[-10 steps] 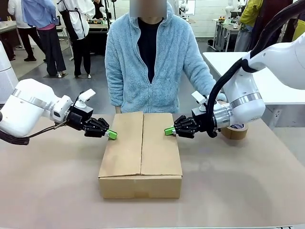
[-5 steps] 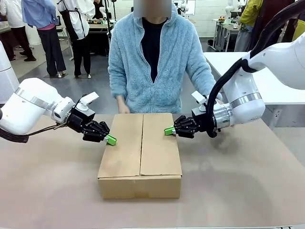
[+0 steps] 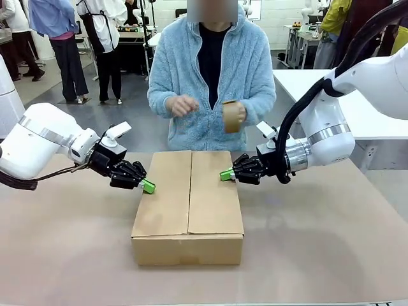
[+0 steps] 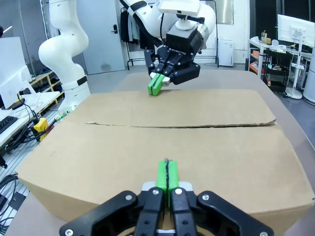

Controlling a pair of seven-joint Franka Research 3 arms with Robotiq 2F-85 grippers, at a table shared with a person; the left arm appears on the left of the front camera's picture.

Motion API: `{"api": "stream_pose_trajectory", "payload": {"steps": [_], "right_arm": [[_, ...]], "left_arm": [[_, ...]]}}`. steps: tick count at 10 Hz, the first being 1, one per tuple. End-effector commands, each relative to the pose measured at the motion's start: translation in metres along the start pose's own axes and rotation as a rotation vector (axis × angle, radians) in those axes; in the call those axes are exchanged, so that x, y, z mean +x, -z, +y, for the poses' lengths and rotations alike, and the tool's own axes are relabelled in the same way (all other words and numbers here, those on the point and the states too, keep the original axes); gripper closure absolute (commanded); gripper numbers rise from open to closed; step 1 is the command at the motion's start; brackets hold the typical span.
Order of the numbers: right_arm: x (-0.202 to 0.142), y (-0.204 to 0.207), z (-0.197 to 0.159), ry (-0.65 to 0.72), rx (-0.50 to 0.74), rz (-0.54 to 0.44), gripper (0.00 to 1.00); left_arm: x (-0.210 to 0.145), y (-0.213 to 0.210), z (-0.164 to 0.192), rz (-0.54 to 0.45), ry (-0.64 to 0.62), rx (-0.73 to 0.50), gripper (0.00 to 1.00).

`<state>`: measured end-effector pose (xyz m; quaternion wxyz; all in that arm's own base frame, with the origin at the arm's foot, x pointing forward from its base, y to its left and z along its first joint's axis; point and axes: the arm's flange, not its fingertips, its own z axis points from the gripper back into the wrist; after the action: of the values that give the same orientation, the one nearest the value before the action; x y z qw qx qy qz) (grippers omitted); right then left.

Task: Wrap the clocks to prevent damage.
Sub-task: Push the left (or right) flap of the Package Box to close it, then after the human seals the box with tape, release both hands from the side flaps of the Package Box.

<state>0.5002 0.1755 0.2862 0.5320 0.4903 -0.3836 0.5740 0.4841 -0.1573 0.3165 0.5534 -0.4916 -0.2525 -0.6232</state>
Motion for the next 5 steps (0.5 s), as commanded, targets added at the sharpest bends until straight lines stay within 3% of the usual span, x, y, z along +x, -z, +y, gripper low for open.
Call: {"api": "stream_pose_trajectory", "payload": {"steps": [1,5], "right_arm": [[-0.0029,0.0024,0.0014,0.009,-0.011,0.001,0.99],[-0.0029,0.0024,0.0014,0.009,-0.011,0.001,0.99]], "left_arm": [[-0.0028,0.0015,0.0032,0.001,-0.006,0.025,1.0],[-0.0028,0.0015,0.0032,0.001,-0.006,0.025,1.0]]}}
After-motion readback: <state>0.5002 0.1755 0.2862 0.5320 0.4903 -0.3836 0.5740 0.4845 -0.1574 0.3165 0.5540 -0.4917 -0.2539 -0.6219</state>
